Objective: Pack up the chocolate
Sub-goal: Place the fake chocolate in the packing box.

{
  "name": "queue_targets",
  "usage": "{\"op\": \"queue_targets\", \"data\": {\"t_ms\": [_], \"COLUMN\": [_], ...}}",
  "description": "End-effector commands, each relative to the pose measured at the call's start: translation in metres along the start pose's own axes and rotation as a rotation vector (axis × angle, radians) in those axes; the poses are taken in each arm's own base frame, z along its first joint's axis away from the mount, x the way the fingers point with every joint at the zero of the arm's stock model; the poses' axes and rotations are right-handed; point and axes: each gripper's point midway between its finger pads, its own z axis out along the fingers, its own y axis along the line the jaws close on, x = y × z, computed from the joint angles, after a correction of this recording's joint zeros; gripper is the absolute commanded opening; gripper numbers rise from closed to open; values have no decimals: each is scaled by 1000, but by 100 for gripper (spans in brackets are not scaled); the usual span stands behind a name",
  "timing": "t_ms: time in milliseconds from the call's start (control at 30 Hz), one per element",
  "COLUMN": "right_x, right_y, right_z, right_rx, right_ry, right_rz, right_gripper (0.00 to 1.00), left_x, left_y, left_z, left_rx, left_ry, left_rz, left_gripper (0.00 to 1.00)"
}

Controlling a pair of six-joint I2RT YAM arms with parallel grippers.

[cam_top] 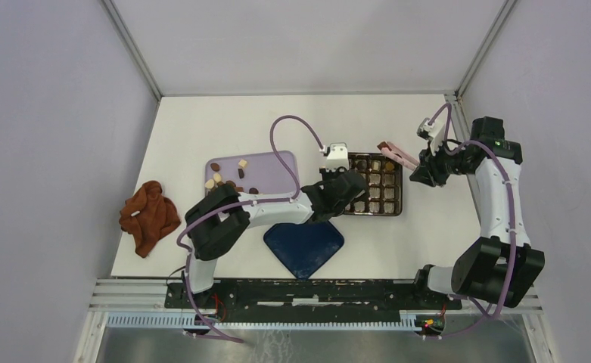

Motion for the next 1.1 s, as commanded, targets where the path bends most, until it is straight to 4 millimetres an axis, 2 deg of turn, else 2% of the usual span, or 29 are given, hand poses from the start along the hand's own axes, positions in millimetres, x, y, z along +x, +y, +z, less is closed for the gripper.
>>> {"op": "queue_targets", "data": {"t_ms": [0,233,367,400,500,600,700,800,967,1067], "right_x": [-4,15,26,29,36,39,38,38,41,46], "right_y": [6,6,4,3,2,1,-3,0,12,15], "right_z": [0,14,23,25,32,36,38,43,63,75], "right_rx": [-27,-74,-87,-87,-97,-96,-83,-93,-116,-105], "right_ry": [-30,-1,18,25,45,55,60,70,105,135], "right_rz": [-31,7,29,31,44,48,49,39,21,10], "right_gripper": [5,5,5,6,5,5,5,5,5,5], "left_x": [-9,27,39,41,40,30,11,-7,-46,-66], "left_y": [-23,-25,-25,-25,-26,-27,-23,-12,5,15], "left_z": [18,34,41,42,42,36,20,-3,-54,-87], "left_rx": [33,10,3,3,4,18,37,72,213,341], "left_ry": [66,219,260,267,275,267,251,244,226,200], "left_rz": [-188,-182,-175,-172,-170,-173,-182,-169,-40,74], "left_gripper": [2,2,5,8,28,38,42,44,59,75]}}
